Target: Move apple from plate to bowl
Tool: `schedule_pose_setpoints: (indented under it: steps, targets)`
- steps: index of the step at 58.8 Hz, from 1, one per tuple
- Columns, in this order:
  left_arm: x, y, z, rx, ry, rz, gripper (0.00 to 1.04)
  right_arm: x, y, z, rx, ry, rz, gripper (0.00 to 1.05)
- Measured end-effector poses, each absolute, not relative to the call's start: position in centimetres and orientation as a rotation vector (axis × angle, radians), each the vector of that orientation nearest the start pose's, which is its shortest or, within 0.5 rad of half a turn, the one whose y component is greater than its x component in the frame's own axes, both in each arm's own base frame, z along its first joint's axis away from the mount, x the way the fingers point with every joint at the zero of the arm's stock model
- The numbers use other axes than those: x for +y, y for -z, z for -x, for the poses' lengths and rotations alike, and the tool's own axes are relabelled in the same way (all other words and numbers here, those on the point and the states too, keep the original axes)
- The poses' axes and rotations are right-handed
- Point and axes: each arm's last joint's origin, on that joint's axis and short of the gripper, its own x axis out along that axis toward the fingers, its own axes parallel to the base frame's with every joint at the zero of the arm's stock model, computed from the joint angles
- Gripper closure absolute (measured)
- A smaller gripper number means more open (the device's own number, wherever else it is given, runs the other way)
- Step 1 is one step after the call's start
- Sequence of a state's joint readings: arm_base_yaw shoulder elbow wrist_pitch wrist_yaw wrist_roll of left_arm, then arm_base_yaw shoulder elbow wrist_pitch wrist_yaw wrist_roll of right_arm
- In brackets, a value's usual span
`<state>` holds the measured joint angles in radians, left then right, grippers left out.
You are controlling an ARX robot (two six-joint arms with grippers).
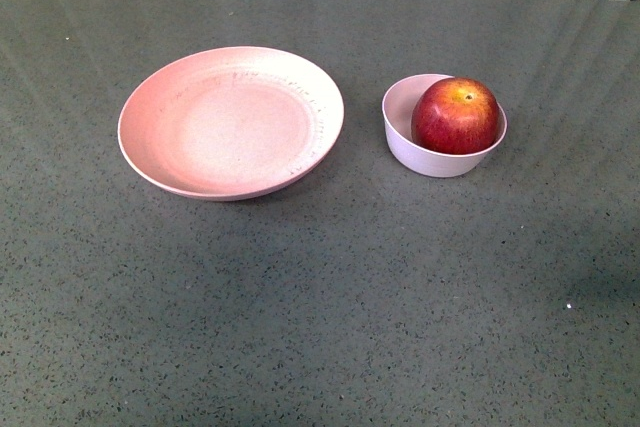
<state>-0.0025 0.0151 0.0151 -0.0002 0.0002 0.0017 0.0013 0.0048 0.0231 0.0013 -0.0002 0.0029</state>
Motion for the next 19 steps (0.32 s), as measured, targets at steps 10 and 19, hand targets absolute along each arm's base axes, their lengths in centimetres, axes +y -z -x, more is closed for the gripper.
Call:
schedule_pose_setpoints:
  steps: [10, 19]
  targets:
    - [-0.02, -16.75, -9.77, 0.0, 0.003, -0.002, 0.09, 0.01, -17.11, -9.65, -0.02, -0.002, -0.002, 0.09]
    - [-0.02, -16.75, -9.77, 0.0, 0.003, -0.002, 0.09, 0.01, -17.11, -9.65, -0.02, -0.002, -0.002, 0.09]
